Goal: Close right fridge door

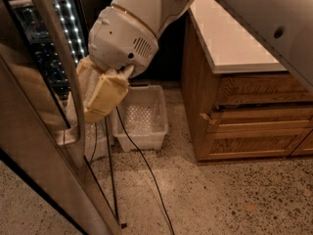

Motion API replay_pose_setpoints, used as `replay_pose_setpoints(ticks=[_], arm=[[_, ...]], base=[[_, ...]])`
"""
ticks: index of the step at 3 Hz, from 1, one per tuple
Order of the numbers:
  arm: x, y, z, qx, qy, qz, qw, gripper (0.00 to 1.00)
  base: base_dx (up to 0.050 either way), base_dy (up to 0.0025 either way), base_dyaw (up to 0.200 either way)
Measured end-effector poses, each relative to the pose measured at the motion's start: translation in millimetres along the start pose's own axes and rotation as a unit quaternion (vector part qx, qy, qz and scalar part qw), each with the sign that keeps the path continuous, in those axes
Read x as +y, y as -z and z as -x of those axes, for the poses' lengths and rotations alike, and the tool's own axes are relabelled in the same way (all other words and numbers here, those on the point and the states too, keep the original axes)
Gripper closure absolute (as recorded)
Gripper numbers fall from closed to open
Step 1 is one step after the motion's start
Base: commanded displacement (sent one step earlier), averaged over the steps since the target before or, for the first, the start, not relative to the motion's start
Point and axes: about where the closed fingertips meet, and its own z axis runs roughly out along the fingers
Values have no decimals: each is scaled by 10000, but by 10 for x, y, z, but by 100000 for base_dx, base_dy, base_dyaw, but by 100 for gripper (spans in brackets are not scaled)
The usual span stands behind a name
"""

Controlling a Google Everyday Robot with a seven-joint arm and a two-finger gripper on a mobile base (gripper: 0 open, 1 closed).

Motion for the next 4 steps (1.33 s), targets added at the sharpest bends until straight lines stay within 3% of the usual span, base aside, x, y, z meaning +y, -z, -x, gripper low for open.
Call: replay_pose_setpoints(ticks=[1, 3, 4], arm=[[0, 0, 0, 0, 0, 0, 10000, 100], [-84, -179, -37, -342, -499, -625, 9962, 100], [-2, -247, 134, -410, -832, -1069, 9899, 100]], base=[[0, 0, 0], [0, 0, 0], [0, 0, 0]])
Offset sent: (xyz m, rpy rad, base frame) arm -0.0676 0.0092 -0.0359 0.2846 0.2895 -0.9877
